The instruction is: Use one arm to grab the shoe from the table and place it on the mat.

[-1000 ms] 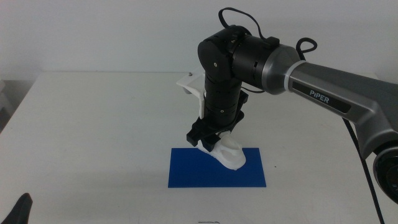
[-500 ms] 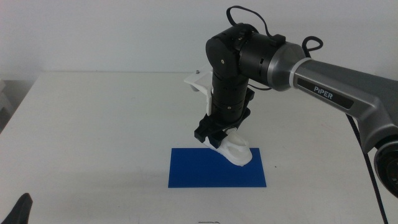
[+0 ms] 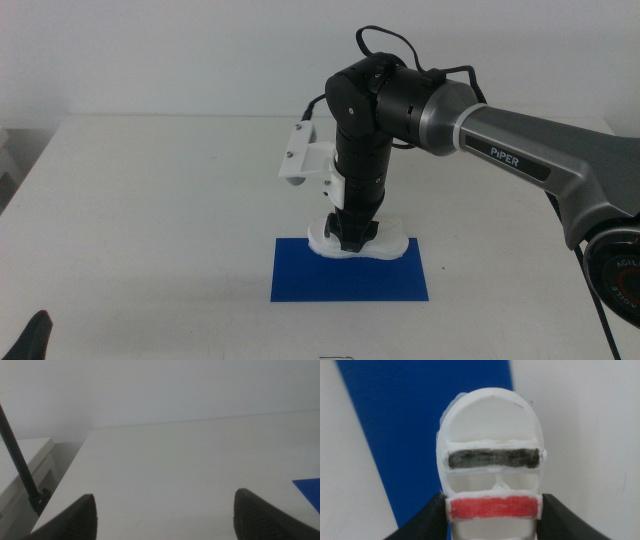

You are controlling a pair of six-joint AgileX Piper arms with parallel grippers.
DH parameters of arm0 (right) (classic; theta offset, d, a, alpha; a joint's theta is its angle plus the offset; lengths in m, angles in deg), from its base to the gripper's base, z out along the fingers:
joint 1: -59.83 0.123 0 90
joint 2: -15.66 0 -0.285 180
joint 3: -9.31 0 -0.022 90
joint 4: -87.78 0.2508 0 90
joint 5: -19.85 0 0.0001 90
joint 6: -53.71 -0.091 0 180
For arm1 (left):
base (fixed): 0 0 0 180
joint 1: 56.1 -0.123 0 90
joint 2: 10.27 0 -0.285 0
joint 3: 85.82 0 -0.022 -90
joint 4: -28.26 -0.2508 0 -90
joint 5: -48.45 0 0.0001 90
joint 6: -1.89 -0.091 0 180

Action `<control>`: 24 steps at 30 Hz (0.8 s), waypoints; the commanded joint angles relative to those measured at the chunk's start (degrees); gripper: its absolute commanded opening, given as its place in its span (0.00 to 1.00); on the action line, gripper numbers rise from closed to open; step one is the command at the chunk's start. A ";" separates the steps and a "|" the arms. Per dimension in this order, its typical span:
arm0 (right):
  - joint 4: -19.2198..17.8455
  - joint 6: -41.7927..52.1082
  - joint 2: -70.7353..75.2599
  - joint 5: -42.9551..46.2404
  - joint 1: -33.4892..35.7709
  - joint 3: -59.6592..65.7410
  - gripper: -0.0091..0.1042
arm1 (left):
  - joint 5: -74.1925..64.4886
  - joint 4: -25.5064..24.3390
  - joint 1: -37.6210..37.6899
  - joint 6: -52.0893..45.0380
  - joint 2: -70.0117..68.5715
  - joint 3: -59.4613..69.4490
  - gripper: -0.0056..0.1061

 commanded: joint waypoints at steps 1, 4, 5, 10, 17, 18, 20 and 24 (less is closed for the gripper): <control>0.67 6.43 3.69 1.11 0.29 -1.61 0.07 | 4.80 0.49 0.26 0.84 -1.10 -0.19 0.89; 3.03 10.78 3.31 1.11 0.42 -1.61 0.07 | 4.80 0.49 0.26 0.84 -1.10 -0.19 0.89; 3.46 10.86 3.26 1.06 0.42 -1.61 0.07 | 4.80 0.49 0.26 0.84 -1.10 -0.19 0.89; 5.47 10.51 2.97 1.17 1.08 -1.61 0.07 | 4.80 0.49 0.26 0.84 -1.10 -0.19 0.89; 5.42 9.36 1.67 0.95 1.30 -1.61 0.07 | 4.80 0.49 0.26 0.84 -1.10 -0.19 0.89; 5.22 8.96 1.43 1.05 1.36 -1.61 0.07 | 4.80 0.49 0.26 0.84 -1.10 -0.19 0.89; 4.74 8.55 0.93 1.14 1.36 -1.61 0.07 | 4.80 0.49 0.26 0.84 -1.10 -0.19 0.89; 3.46 8.55 0.76 1.32 1.36 -1.61 0.08 | 4.80 0.49 0.26 0.84 -1.10 -0.19 0.89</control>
